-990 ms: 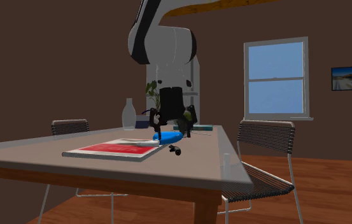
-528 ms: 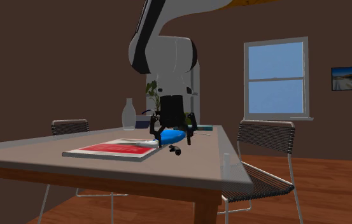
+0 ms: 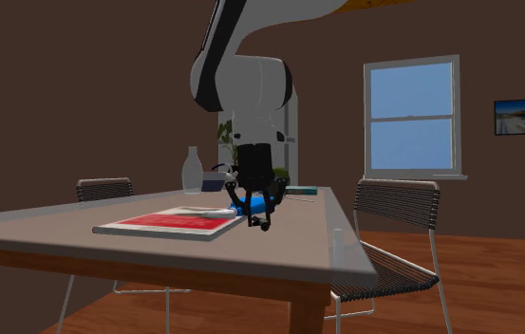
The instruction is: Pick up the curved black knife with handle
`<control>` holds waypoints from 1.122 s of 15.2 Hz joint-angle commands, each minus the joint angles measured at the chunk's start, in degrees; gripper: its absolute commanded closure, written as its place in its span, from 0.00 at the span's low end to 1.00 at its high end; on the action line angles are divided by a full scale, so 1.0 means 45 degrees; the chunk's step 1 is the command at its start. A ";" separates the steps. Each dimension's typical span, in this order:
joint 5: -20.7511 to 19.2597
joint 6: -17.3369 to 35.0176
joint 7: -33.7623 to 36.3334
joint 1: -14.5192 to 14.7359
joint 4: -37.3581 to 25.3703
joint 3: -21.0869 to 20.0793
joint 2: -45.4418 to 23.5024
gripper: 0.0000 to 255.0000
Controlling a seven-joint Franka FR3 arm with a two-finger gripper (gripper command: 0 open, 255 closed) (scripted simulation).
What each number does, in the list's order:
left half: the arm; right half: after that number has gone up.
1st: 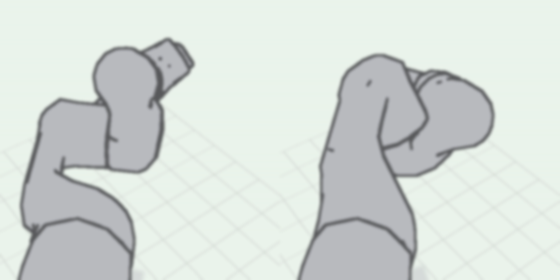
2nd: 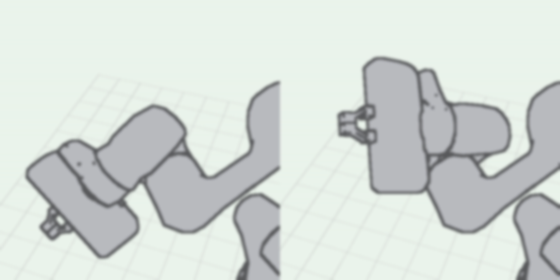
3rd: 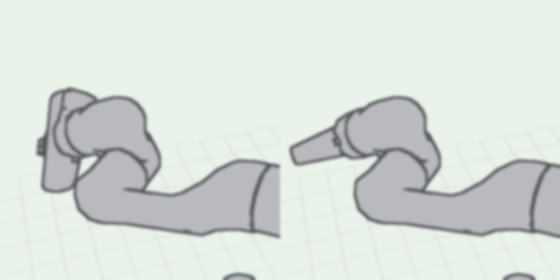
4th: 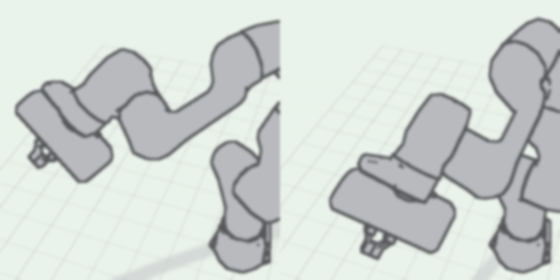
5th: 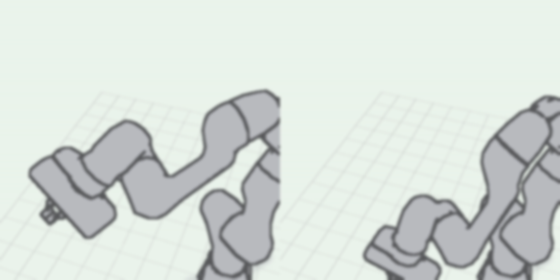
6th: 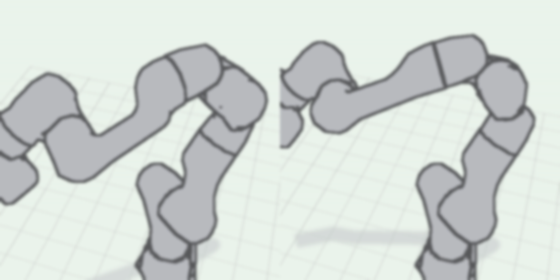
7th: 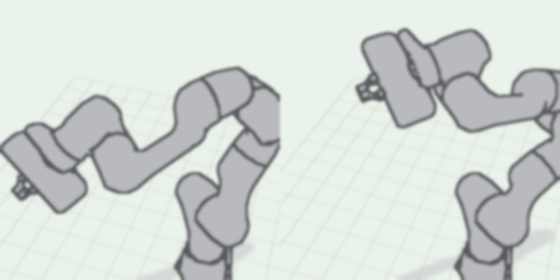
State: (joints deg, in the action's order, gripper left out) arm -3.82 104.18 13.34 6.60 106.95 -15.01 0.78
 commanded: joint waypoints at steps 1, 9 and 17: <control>-0.0020 -0.0019 -0.0008 -0.0027 0.0062 0.0033 -0.0034 1.00; 0.0024 -0.1147 -0.0049 -0.0010 -0.0963 0.0008 0.0071 1.00; 0.0005 -0.2541 -0.0109 0.0003 -0.2469 -0.0007 -0.0044 1.00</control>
State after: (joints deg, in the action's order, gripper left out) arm -3.73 93.69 12.92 6.62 97.06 -15.05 0.88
